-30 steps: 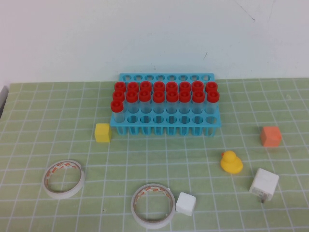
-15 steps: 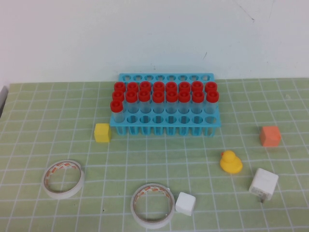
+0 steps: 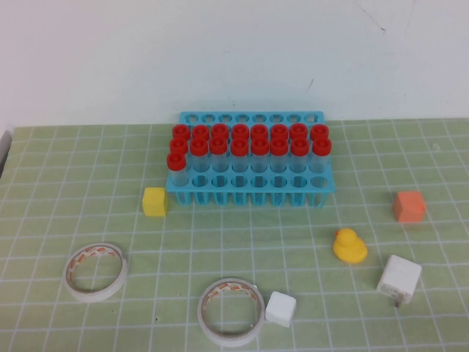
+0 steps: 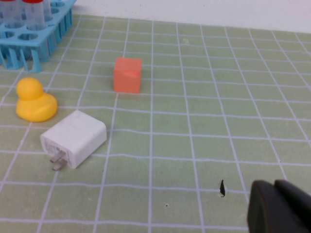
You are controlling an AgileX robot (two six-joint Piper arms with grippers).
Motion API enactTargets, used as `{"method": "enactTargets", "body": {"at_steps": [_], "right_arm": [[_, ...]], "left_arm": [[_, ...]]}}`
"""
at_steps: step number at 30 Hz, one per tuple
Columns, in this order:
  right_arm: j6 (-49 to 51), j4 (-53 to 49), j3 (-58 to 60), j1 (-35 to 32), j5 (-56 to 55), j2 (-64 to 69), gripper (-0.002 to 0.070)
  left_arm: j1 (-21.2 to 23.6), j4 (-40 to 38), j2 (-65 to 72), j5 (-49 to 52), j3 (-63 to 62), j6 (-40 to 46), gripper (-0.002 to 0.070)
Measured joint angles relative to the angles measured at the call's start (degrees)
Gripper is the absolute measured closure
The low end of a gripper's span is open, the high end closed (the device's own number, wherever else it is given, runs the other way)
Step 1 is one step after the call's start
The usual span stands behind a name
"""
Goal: Place the test tubes
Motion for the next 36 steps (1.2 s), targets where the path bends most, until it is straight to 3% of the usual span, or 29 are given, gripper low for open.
{"method": "enactTargets", "body": {"at_steps": [36], "right_arm": [[-0.4,-2.5,0.0,-0.3,0.0,0.0,0.0678]], "left_arm": [[0.0,0.0,0.0,0.0,0.0,0.2,0.0676]]}}
